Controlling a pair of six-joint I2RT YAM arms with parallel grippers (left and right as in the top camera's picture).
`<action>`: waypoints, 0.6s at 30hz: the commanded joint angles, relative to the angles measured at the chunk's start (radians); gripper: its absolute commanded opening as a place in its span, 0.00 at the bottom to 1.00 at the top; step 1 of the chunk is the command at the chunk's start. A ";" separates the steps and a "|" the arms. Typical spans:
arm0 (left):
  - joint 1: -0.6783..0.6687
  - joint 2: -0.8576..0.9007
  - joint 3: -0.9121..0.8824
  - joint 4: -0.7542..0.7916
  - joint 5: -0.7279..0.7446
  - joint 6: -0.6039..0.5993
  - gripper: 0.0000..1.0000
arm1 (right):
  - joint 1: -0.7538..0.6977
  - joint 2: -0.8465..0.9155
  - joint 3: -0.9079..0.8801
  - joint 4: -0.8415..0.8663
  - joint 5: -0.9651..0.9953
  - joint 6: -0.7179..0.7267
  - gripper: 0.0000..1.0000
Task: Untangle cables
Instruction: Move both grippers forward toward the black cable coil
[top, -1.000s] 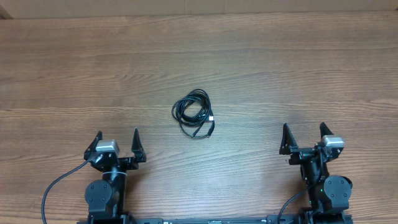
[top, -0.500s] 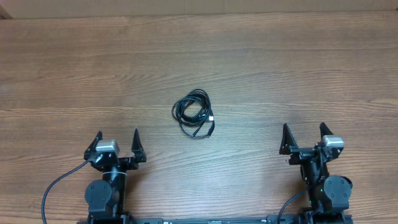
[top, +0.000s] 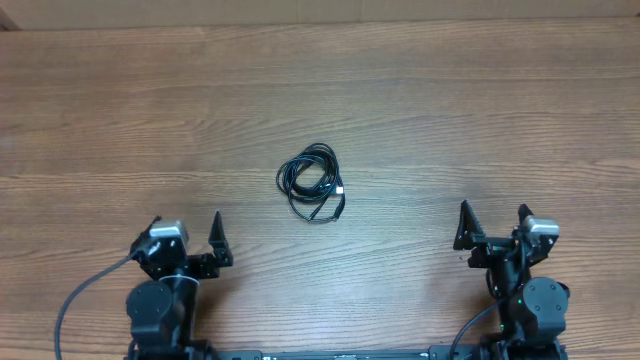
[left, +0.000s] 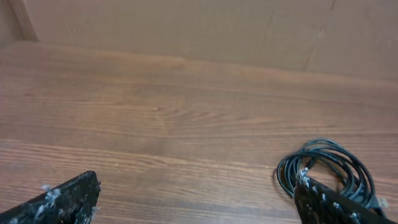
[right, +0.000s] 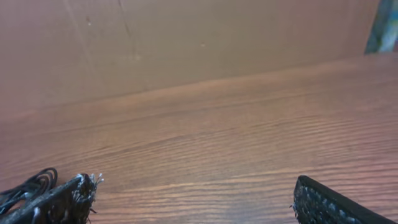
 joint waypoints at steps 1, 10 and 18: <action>0.005 0.106 0.106 -0.026 0.012 -0.014 1.00 | 0.004 0.055 0.084 -0.027 0.025 0.024 1.00; 0.005 0.463 0.410 -0.191 0.045 0.004 0.99 | 0.004 0.349 0.311 -0.160 0.021 0.024 1.00; 0.005 0.758 0.757 -0.517 0.124 0.004 1.00 | 0.004 0.699 0.623 -0.400 -0.035 0.023 1.00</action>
